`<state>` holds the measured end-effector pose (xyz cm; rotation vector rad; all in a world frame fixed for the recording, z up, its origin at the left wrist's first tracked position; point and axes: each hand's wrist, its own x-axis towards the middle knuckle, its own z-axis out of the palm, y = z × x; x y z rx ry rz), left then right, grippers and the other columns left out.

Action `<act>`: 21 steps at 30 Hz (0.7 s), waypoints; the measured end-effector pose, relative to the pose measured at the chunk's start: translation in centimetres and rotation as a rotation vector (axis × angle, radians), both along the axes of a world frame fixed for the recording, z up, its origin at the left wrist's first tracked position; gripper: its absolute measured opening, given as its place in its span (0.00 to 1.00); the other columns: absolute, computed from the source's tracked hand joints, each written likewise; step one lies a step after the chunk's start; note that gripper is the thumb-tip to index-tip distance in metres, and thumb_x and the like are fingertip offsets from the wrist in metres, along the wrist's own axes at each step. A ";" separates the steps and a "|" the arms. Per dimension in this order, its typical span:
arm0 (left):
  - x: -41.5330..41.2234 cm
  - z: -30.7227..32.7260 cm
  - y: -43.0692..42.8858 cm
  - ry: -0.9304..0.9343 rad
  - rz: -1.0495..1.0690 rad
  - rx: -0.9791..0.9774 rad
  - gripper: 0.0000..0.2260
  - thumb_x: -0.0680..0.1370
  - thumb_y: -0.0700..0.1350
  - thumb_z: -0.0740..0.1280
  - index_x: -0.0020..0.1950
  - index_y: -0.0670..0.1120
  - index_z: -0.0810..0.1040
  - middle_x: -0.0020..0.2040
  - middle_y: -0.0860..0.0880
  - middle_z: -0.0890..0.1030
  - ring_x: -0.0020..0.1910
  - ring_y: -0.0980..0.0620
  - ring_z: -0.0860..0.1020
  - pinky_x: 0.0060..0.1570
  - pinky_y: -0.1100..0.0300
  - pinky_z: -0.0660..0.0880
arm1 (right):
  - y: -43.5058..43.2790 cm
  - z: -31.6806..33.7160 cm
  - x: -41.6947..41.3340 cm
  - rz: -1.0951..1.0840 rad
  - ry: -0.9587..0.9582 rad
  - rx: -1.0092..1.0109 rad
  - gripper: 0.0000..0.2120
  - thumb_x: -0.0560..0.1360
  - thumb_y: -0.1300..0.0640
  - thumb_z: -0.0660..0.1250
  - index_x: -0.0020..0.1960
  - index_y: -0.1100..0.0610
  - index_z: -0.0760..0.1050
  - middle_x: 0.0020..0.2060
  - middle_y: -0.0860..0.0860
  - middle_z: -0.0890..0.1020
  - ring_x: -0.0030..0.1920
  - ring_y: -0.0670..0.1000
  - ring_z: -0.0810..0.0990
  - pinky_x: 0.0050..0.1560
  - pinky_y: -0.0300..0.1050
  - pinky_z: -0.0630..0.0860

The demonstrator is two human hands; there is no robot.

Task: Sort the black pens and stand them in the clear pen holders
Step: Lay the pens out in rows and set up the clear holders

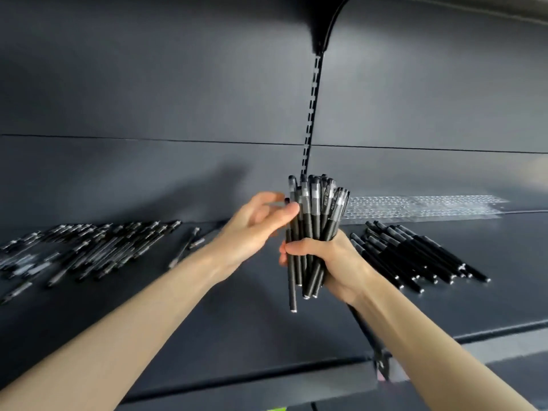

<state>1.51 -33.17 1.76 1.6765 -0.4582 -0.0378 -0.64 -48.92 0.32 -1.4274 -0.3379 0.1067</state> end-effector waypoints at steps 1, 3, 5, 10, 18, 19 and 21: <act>-0.2 0.5 -2.5 -0.001 -0.039 -0.064 0.27 0.67 0.60 0.72 0.62 0.51 0.74 0.53 0.52 0.82 0.54 0.56 0.79 0.58 0.59 0.72 | -1.6 -0.1 -0.8 0.020 0.006 -0.040 0.10 0.63 0.66 0.70 0.43 0.63 0.77 0.36 0.58 0.80 0.37 0.55 0.80 0.43 0.48 0.78; -0.9 1.3 -7.4 -0.017 -0.065 -0.144 0.28 0.64 0.55 0.75 0.62 0.52 0.74 0.55 0.51 0.79 0.52 0.58 0.79 0.55 0.63 0.72 | -5.4 -0.2 -2.3 0.043 0.029 -0.117 0.10 0.63 0.67 0.71 0.43 0.62 0.76 0.36 0.58 0.79 0.36 0.55 0.80 0.40 0.46 0.78; -1.5 1.4 -11.8 -0.033 -0.055 -0.143 0.30 0.61 0.55 0.78 0.62 0.55 0.74 0.63 0.53 0.73 0.58 0.57 0.75 0.56 0.63 0.70 | -9.2 -0.3 -3.2 0.052 0.045 -0.167 0.08 0.65 0.69 0.71 0.42 0.61 0.76 0.36 0.58 0.79 0.36 0.54 0.80 0.39 0.46 0.78; -1.4 1.3 -19.8 -0.092 -0.002 -0.129 0.17 0.68 0.43 0.76 0.55 0.49 0.79 0.48 0.51 0.79 0.44 0.57 0.79 0.46 0.64 0.76 | -16.8 -0.5 -2.7 -0.010 0.047 -0.222 0.10 0.68 0.72 0.69 0.48 0.65 0.75 0.37 0.57 0.79 0.37 0.54 0.80 0.41 0.48 0.77; 4.4 0.7 -28.1 -0.141 0.113 -0.076 0.13 0.69 0.45 0.76 0.51 0.48 0.80 0.45 0.49 0.80 0.44 0.52 0.79 0.51 0.54 0.78 | -25.3 -0.1 2.1 -0.128 -0.088 -0.331 0.13 0.68 0.70 0.70 0.52 0.66 0.75 0.37 0.58 0.83 0.39 0.54 0.83 0.47 0.47 0.79; 5.0 1.0 -29.1 -0.156 0.106 -0.068 0.13 0.69 0.45 0.76 0.51 0.48 0.79 0.45 0.50 0.80 0.44 0.53 0.80 0.50 0.55 0.78 | -26.3 0.2 2.6 -0.125 -0.087 -0.333 0.11 0.68 0.70 0.70 0.50 0.67 0.76 0.36 0.58 0.82 0.39 0.54 0.82 0.47 0.48 0.79; 6.3 1.8 -31.2 -0.184 0.079 -0.055 0.13 0.70 0.45 0.76 0.52 0.48 0.79 0.45 0.51 0.80 0.43 0.55 0.79 0.48 0.60 0.77 | -28.4 0.6 3.9 -0.118 -0.085 -0.338 0.08 0.69 0.69 0.70 0.48 0.68 0.77 0.35 0.57 0.83 0.40 0.54 0.83 0.51 0.50 0.78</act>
